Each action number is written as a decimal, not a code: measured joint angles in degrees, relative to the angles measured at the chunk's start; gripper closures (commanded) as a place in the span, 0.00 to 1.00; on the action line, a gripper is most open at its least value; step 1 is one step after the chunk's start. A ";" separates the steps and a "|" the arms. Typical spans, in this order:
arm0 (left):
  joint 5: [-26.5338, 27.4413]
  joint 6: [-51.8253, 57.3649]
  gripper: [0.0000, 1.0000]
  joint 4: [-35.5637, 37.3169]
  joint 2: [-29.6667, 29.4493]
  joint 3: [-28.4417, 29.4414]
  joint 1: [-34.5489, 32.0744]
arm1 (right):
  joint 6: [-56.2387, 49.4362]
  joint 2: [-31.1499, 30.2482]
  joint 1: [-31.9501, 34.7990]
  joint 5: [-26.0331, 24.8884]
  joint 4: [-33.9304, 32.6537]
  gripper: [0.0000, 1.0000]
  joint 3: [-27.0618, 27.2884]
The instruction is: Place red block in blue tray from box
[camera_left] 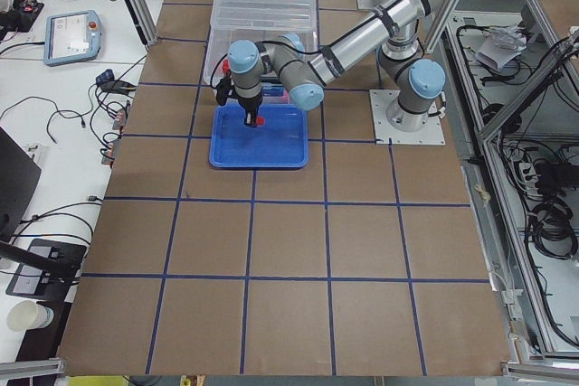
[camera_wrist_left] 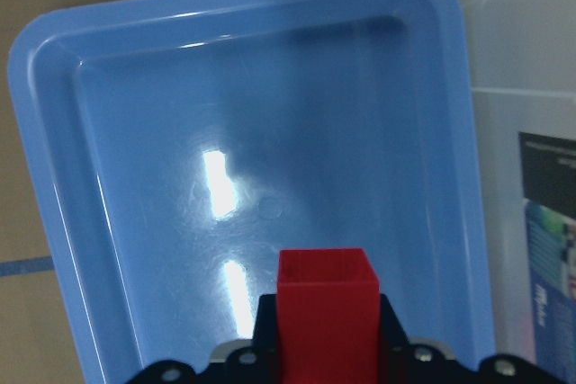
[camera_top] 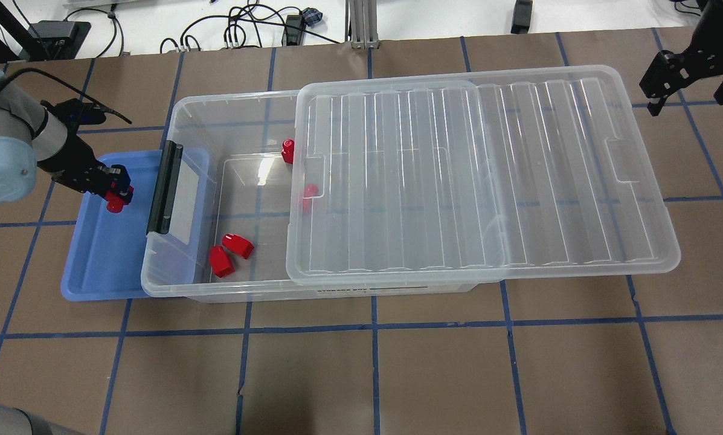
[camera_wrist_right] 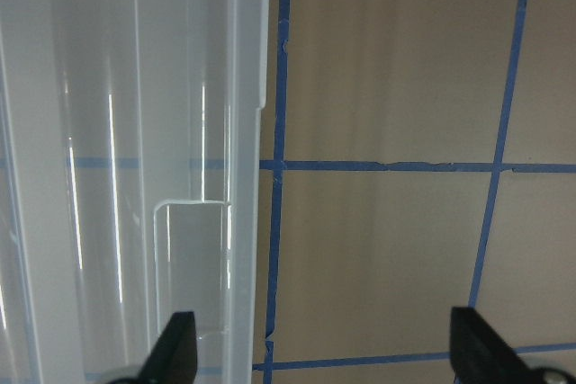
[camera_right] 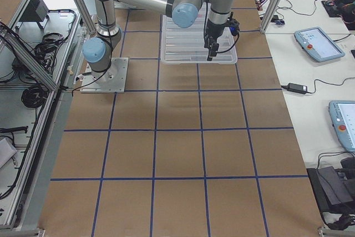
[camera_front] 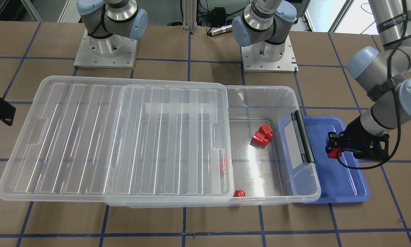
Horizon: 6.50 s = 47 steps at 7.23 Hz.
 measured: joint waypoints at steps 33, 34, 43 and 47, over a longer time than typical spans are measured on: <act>5.19 -32.17 0.00 -25.86 19.26 14.80 -27.76 | 18.74 1.12 8.08 5.61 -3.88 0.00 10.81; 5.18 -32.20 0.00 -25.85 19.21 14.65 -27.80 | 21.05 1.16 9.77 6.43 -3.91 0.00 10.76; 5.17 -32.20 0.00 -25.86 19.64 15.44 -27.84 | 23.91 0.75 12.99 7.65 -3.90 0.00 8.33; 5.39 -32.14 0.00 -26.09 20.58 15.79 -27.92 | 24.10 -2.05 12.86 7.63 1.43 0.00 -0.81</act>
